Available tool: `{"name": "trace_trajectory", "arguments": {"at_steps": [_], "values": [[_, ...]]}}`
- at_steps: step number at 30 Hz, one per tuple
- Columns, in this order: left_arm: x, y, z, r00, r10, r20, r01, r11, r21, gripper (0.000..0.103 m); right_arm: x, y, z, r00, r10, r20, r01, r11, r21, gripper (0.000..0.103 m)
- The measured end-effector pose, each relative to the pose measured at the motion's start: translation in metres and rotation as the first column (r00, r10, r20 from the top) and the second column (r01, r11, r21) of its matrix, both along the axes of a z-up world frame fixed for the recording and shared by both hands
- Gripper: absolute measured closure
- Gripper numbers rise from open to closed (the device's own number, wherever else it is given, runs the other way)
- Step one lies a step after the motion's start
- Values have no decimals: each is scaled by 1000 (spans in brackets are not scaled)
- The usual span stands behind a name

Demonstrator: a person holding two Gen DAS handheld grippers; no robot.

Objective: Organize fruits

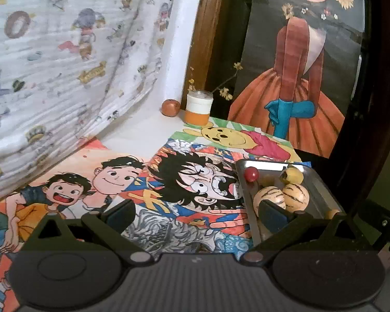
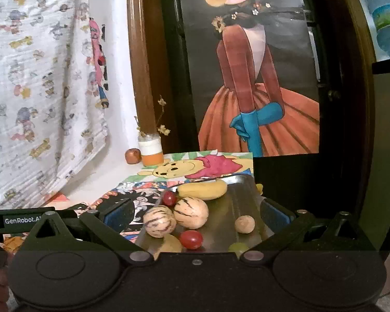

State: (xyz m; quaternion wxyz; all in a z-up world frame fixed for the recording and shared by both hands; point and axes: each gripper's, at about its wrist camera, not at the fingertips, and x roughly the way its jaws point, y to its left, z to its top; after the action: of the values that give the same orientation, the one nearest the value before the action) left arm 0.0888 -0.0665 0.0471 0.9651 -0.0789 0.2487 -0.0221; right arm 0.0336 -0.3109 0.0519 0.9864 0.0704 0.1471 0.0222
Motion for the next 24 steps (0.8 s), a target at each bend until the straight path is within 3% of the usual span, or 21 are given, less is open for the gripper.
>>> {"name": "trace_trajectory", "arguments": {"at_steps": [9, 24], "values": [[-16, 17, -3, 1000, 7, -17, -7, 999, -35, 0, -20, 13, 3, 999, 33, 38, -33, 999, 0, 1], [-51, 39, 1, 999, 35, 11, -35, 999, -27, 0, -48, 26, 6, 995, 72, 69, -73, 997, 8, 1]]}}
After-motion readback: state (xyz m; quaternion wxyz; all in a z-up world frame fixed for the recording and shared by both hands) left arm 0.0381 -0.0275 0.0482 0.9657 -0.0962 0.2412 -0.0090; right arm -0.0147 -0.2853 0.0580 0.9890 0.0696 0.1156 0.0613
